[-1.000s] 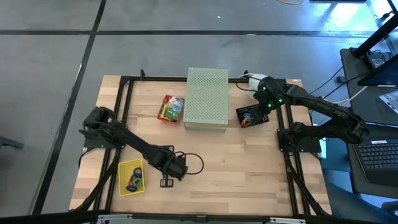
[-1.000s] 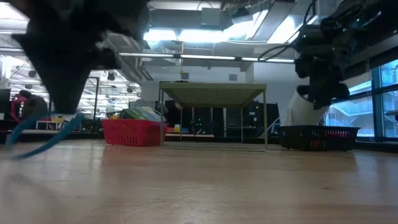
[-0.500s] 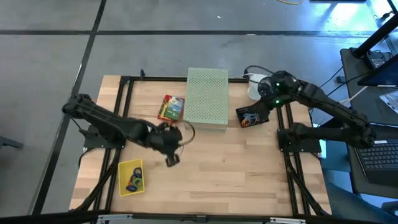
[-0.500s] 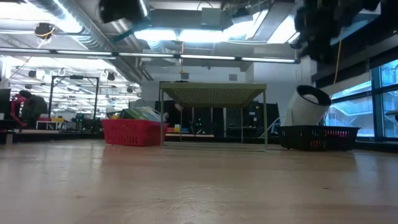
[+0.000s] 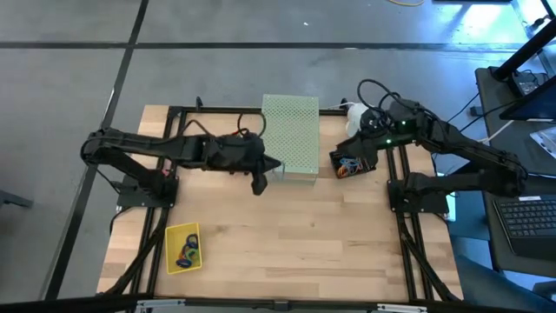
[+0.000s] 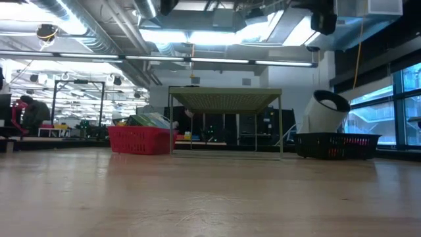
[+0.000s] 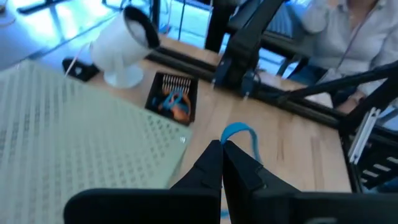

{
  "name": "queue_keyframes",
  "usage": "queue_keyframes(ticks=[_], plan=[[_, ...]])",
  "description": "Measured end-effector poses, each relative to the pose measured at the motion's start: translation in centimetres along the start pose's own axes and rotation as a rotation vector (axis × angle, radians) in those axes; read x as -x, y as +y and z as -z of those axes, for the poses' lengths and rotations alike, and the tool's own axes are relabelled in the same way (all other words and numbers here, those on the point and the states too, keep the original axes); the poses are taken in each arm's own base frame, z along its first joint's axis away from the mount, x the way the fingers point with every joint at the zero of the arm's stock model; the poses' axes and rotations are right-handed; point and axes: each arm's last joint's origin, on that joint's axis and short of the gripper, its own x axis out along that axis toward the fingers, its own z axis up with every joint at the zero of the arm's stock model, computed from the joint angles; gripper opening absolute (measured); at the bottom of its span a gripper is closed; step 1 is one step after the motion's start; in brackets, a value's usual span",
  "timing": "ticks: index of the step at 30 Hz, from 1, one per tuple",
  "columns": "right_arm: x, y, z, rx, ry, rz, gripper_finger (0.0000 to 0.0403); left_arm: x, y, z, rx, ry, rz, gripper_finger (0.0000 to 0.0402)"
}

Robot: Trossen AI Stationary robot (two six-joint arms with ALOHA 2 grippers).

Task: Pick & Place Office Desk Supplies
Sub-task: Put the blue rubber band into the black bin

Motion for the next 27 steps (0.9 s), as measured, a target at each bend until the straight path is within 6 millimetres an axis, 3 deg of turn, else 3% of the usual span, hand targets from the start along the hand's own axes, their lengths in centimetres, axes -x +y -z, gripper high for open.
queue_keyframes(ticks=[9,20,27], plan=[[-3.7,1.6,-0.3,0.014,0.007,-0.141,0.0147,-0.3,1.3,-1.9,-0.021,-0.117,0.068,0.0002],[-8.4,2.1,-0.6,0.017,0.0,-0.226,0.0194,-0.4,1.8,-2.2,-0.025,-0.133,0.085,0.0002],[-10.6,2.3,-0.6,0.01,-0.024,-0.27,0.0201,-0.4,1.9,-2.6,-0.034,-0.162,0.09,0.0002]])
